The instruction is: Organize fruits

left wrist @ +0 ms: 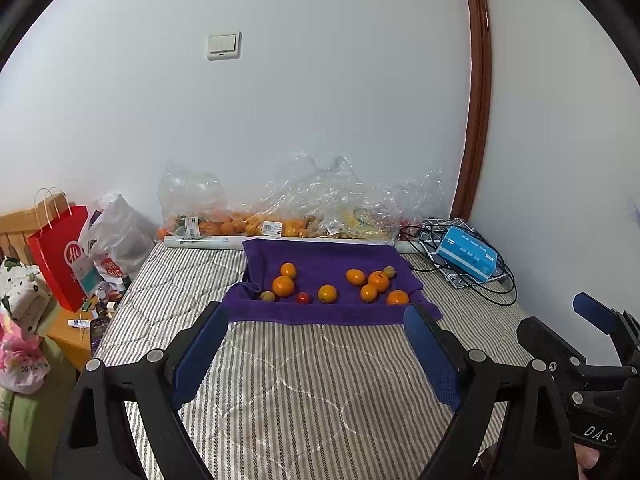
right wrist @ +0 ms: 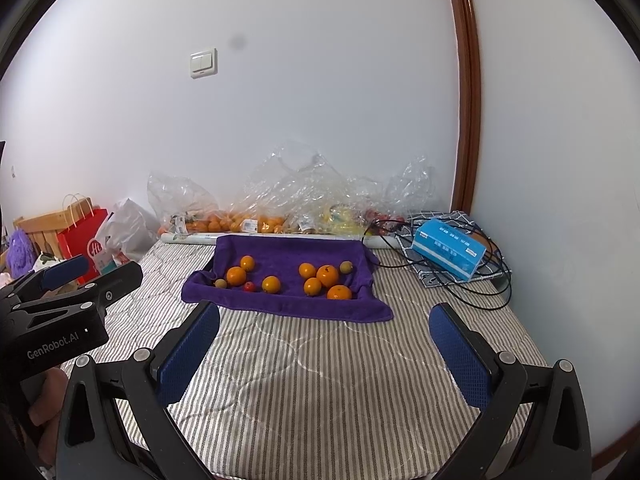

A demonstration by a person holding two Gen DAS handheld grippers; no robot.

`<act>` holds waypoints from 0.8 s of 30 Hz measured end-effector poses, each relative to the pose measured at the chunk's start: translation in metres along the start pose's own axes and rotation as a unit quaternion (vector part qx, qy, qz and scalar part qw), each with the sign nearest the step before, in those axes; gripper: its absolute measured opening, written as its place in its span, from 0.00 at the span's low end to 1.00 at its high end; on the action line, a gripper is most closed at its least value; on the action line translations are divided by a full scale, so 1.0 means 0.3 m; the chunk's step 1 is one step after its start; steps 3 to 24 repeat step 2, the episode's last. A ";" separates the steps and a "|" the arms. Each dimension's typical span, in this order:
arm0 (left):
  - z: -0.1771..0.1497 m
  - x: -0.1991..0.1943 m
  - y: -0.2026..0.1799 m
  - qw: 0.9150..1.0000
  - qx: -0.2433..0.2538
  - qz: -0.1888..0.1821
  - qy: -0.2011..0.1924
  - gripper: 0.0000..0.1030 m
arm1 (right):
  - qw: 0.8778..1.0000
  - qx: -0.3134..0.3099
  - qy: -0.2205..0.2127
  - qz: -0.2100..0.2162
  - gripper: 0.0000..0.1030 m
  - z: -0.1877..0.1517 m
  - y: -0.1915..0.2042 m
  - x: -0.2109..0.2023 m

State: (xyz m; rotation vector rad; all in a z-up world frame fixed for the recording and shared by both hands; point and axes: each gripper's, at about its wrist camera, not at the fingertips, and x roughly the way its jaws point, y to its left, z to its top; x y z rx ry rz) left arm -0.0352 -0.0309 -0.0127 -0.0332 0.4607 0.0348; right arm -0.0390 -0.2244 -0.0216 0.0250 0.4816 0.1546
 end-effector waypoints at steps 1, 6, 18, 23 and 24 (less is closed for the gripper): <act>0.000 0.000 0.001 1.000 -0.001 0.002 0.000 0.87 | 1.000 -0.001 0.000 0.000 1.00 0.000 -0.001 0.001; 0.001 0.001 0.002 1.000 -0.001 0.003 0.000 0.87 | 1.000 -0.002 0.000 0.000 1.00 0.001 -0.003 0.003; 0.001 0.001 0.002 1.000 -0.001 0.003 0.000 0.87 | 1.000 -0.002 0.000 0.000 1.00 0.001 -0.003 0.003; 0.001 0.001 0.002 1.000 -0.001 0.003 0.000 0.87 | 1.000 -0.002 0.000 0.000 1.00 0.001 -0.003 0.003; 0.001 0.001 0.002 1.000 -0.001 0.003 0.000 0.87 | 1.000 -0.002 0.000 0.000 1.00 0.001 -0.003 0.003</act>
